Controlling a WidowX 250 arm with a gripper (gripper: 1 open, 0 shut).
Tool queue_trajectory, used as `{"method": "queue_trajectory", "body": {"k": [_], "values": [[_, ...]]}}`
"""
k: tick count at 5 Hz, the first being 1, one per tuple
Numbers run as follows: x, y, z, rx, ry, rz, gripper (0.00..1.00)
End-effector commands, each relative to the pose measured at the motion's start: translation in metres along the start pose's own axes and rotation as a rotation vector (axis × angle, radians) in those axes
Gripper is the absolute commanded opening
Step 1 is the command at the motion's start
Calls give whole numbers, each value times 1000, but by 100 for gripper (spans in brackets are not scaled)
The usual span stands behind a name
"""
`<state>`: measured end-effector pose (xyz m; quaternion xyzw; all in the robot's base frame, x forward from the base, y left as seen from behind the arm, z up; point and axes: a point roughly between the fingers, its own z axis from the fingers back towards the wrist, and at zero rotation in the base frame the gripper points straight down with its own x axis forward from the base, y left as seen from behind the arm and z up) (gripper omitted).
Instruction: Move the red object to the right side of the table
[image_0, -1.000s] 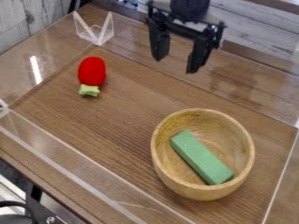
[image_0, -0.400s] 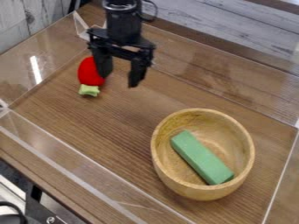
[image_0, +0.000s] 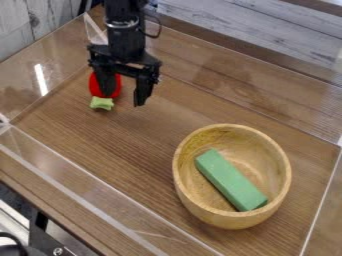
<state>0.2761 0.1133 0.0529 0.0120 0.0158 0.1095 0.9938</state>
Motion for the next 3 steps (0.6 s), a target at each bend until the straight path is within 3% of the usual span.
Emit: {"method": "queue_trajectory", "body": {"k": [1,2,3], "values": [[1,21,7,7,-43,49,0],[-1,37,5,-4,-45,79,0],[4,46,11,-10,-31,42,100]]}}
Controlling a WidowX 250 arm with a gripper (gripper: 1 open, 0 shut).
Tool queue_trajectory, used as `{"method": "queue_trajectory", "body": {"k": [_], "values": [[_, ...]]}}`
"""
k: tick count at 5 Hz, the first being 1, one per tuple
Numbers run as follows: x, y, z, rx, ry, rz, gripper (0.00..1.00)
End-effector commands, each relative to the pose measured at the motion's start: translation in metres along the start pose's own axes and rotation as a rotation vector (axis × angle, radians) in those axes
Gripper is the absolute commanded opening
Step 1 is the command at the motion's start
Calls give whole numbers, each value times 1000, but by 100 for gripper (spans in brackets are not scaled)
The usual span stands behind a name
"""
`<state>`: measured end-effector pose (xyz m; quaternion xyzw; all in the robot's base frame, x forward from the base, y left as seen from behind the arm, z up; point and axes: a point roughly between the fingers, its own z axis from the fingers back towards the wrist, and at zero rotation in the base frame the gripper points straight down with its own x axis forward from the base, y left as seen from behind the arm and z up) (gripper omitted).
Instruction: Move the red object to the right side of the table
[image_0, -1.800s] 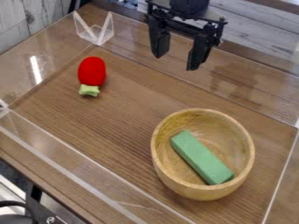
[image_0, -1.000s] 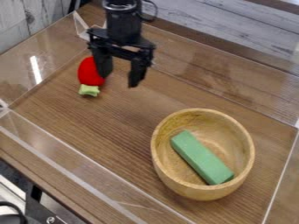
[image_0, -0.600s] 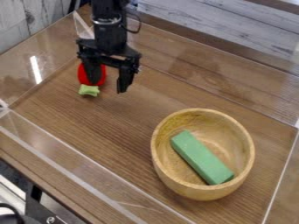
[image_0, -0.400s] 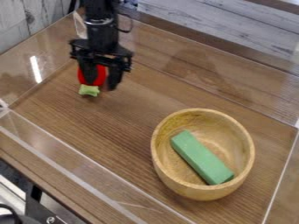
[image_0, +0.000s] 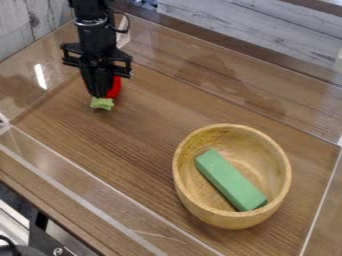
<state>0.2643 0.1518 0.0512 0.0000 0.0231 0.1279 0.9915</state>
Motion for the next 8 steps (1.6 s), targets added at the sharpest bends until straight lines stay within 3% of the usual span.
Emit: {"method": "queue_trajectory", "body": {"k": [1,3,5,7,8], "values": [[13,11,19,5,-34,-29,100],[20,18,16,-2,-3,-142,100],[10,13,5,-24,19,-145,100],[24,11,7,-44,44,-215,100],[19,4,5,-57,55,-166,100]]}}
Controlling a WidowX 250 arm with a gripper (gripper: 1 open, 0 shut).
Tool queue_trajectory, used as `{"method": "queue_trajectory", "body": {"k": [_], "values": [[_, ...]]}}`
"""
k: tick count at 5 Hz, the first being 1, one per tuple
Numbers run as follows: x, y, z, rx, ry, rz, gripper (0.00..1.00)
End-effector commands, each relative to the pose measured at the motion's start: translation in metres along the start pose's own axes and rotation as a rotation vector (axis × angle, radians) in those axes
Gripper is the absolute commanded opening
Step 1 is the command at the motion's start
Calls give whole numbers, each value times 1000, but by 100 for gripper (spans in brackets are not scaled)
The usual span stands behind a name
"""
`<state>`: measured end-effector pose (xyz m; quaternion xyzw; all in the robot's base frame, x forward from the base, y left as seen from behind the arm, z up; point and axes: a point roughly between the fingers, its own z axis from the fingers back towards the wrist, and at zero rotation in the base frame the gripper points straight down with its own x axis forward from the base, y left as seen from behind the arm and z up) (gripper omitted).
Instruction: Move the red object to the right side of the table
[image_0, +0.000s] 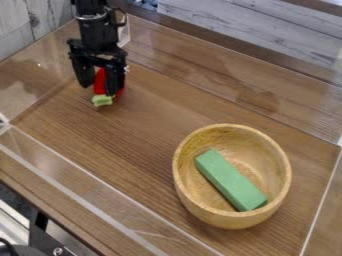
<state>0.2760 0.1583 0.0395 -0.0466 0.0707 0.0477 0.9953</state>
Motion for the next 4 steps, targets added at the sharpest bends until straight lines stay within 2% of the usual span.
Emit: {"method": "queue_trajectory", "body": {"k": [1,3,4], "values": [[1,-7,13,12,-42,51,100],[21,-12,18,26,-30,60,100],[19,-19,9,29,-29,57,0]]}}
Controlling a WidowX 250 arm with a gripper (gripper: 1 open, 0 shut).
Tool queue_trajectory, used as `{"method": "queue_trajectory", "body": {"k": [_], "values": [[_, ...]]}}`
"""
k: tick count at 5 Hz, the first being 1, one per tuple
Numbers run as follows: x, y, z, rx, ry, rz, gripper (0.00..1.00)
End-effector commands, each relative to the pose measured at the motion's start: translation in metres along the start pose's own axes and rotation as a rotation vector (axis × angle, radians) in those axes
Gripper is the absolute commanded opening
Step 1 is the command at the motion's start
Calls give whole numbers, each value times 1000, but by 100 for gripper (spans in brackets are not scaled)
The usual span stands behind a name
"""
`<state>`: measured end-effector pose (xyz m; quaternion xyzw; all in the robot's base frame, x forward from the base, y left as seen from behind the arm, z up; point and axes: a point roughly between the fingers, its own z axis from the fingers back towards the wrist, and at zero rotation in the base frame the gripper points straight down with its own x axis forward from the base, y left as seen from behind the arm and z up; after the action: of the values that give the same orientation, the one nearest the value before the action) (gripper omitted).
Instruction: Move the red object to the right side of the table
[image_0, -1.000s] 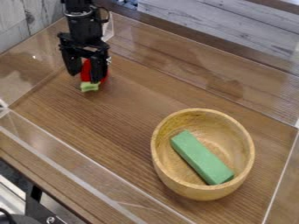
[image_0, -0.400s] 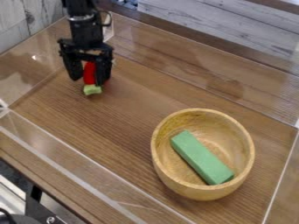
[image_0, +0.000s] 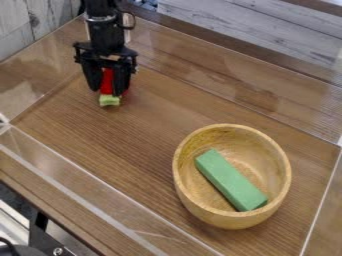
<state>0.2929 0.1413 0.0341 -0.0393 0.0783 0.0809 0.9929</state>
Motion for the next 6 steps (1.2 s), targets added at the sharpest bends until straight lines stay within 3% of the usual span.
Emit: {"method": "queue_trajectory", "body": {"k": [1,3,4,5,6], "values": [[8,-9,14,23,-55,-23,0],[24,-53,36,55,-129,-116,0],[19,-75,48,75,-159,-144,0],[20,-96,42,93,-154,-161,0],[28,-122,22,110,-139,-212,0]]}}
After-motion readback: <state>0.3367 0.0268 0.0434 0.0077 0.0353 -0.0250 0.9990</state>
